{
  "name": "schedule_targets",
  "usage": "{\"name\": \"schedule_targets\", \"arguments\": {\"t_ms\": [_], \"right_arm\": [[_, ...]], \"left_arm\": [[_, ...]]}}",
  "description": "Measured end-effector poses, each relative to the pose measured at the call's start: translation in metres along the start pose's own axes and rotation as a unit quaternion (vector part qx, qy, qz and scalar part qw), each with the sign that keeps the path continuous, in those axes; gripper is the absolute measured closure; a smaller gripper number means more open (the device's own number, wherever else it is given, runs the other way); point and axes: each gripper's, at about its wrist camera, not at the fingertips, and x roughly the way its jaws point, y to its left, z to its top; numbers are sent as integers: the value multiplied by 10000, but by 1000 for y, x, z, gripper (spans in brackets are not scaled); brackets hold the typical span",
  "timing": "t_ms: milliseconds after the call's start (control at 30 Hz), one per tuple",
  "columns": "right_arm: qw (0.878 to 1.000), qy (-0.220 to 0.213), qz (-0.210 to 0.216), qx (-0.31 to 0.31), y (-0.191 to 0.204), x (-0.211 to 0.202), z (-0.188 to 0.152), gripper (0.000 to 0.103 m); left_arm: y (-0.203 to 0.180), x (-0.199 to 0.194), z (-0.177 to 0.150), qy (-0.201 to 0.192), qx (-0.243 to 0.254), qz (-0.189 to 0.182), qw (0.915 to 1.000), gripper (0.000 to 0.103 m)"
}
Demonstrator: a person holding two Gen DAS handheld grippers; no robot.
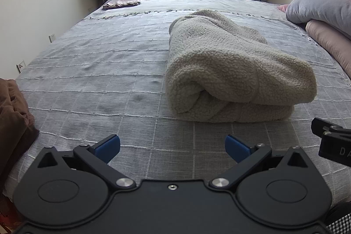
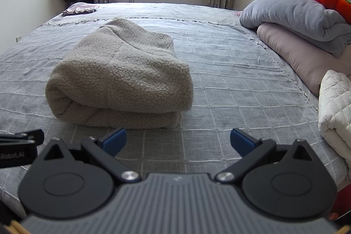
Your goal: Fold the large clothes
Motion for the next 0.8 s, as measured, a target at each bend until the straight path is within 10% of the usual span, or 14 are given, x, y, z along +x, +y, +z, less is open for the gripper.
{"name": "schedule_targets", "arguments": {"t_ms": [800], "right_arm": [[10000, 36, 12, -47, 1, 7, 1, 0]], "left_arm": [[4, 6, 0, 47, -41, -56, 10000, 0]]}}
